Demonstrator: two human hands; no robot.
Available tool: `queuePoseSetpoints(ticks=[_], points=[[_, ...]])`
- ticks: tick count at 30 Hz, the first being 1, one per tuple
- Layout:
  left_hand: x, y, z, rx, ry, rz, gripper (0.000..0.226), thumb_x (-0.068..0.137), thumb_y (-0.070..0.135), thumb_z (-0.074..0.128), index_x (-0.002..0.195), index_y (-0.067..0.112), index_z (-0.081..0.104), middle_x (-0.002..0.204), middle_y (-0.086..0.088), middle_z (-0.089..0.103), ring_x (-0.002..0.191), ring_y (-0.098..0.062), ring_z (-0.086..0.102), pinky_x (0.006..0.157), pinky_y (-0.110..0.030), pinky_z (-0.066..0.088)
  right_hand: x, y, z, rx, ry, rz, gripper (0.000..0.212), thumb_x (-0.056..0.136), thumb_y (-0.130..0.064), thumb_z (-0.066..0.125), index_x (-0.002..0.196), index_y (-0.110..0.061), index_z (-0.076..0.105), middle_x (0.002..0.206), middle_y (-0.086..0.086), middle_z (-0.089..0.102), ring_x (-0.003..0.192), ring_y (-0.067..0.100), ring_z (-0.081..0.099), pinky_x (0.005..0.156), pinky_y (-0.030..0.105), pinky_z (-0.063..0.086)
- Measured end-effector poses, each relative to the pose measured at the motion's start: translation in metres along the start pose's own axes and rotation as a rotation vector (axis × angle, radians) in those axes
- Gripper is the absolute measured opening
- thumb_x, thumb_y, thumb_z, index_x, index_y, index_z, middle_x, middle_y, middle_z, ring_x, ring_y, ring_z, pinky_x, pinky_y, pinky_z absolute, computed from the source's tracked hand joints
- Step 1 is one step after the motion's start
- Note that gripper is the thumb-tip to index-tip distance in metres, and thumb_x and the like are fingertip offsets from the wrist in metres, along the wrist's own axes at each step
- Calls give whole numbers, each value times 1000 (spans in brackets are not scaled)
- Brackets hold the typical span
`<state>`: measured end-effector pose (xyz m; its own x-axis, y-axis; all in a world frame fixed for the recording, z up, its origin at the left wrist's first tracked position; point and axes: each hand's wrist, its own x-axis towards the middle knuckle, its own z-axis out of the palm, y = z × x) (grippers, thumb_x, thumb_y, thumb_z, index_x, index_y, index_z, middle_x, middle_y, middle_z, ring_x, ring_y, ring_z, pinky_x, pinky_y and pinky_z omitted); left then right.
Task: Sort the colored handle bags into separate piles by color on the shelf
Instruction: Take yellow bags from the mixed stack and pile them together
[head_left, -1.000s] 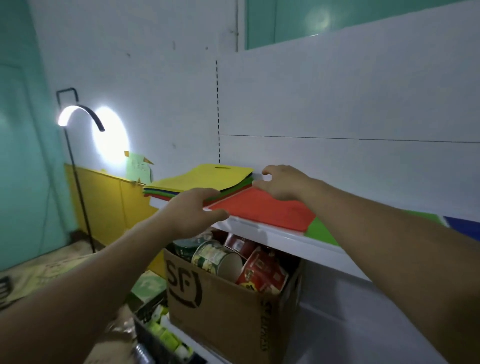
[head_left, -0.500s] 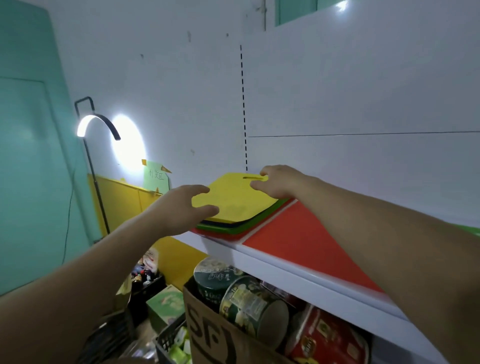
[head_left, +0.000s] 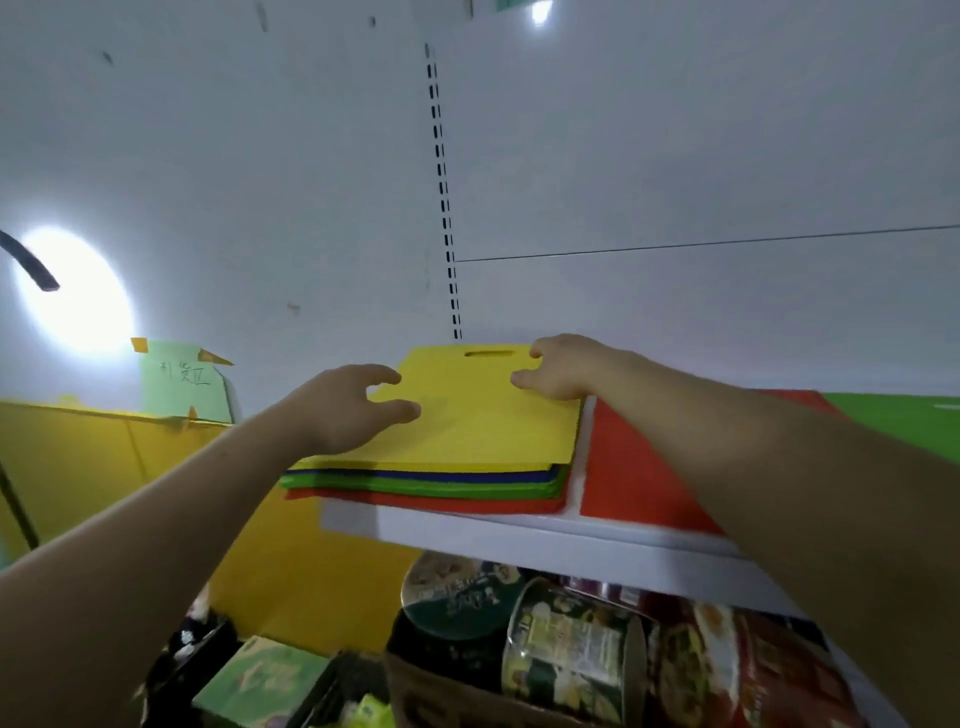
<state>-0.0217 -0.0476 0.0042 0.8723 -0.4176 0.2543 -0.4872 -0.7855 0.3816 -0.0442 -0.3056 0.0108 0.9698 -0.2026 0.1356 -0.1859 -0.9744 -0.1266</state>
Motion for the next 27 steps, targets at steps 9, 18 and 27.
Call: queuePoseSetpoints(ticks=[9,18,27], points=[[31,-44,7,16,-280,154,66,88,59,48,144,28,36,153,0,31,137,-22,32,109,-34,26,-22,-20,21,-25,67,360,76,87,-65,47,138,-8,41,137,13,49,122,30,48,93,35,41],[25,-46,15,7,-301,215,69,90,62,40,148,25,28,155,0,24,140,-23,28,111,-35,22,-34,-31,31,54,369,301,45,91,-17,51,135,-17,40,122,16,52,109,34,51,85,34,40],[25,-49,7,-134,-276,106,84,80,64,57,148,27,24,154,-3,26,137,-26,32,107,-37,30,-52,-32,17,411,810,61,34,94,-5,48,127,-13,53,122,8,55,108,18,49,87,19,32]])
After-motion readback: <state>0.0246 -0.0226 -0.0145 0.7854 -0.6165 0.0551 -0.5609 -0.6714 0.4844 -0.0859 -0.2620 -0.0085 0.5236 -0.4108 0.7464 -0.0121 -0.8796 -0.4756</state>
